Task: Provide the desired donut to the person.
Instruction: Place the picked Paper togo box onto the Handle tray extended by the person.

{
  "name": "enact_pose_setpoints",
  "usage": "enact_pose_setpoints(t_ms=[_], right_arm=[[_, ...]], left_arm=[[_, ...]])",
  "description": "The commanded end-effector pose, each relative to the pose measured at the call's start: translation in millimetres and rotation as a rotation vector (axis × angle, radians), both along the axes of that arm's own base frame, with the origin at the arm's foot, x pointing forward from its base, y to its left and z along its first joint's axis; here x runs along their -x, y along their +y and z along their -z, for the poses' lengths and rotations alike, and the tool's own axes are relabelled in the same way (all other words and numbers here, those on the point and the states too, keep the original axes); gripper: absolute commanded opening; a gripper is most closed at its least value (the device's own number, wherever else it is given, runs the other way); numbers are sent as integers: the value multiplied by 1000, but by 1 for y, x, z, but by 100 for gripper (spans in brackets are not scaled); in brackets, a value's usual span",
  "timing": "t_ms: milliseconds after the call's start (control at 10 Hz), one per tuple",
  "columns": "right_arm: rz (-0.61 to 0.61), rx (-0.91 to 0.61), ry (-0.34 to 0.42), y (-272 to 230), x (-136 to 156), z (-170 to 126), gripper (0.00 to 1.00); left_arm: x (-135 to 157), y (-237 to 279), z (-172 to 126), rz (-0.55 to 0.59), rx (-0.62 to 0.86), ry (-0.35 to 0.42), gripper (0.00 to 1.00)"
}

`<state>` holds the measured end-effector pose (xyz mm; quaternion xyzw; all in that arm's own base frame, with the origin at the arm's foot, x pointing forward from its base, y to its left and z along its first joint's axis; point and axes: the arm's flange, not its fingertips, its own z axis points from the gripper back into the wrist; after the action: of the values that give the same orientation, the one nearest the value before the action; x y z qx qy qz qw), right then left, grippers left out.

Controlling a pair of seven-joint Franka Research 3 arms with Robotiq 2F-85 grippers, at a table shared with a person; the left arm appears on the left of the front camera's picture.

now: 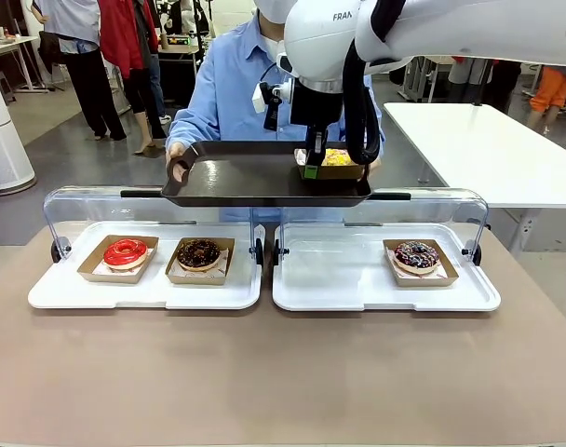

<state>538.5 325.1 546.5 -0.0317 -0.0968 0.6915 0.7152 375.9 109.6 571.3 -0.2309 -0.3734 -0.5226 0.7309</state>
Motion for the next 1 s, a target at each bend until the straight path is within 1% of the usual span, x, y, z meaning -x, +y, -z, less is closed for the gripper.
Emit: enact_pose_setpoints(t_ms=[0, 100, 200, 300, 500, 600, 700, 900], right_arm=[[-8, -15, -7, 2, -3, -1, 13], [-18, -19, -12, 3, -3, -1, 62], [-23, -19, -10, 3, -2, -1, 73], [-22, -20, -9, 3, -3, -2, 100], [-27, -18, -5, 3, -2, -1, 100], [-25, -17, -2, 3, -2, -2, 96], [-25, -18, -1, 3, -3, -2, 100], [-35, -16, -5, 5, -1, -4, 100]], left_arm=[[1, 0, -1, 0, 14, -1, 100], [1, 0, -1, 0, 14, -1, 100], [1, 0, -1, 0, 14, -1, 100], [1, 0, -1, 0, 14, -1, 100], [1, 0, -1, 0, 14, -1, 100], [1, 0, -1, 0, 14, -1, 100], [1, 0, -1, 0, 14, -1, 100], [1, 0, -1, 0, 14, -1, 100]])
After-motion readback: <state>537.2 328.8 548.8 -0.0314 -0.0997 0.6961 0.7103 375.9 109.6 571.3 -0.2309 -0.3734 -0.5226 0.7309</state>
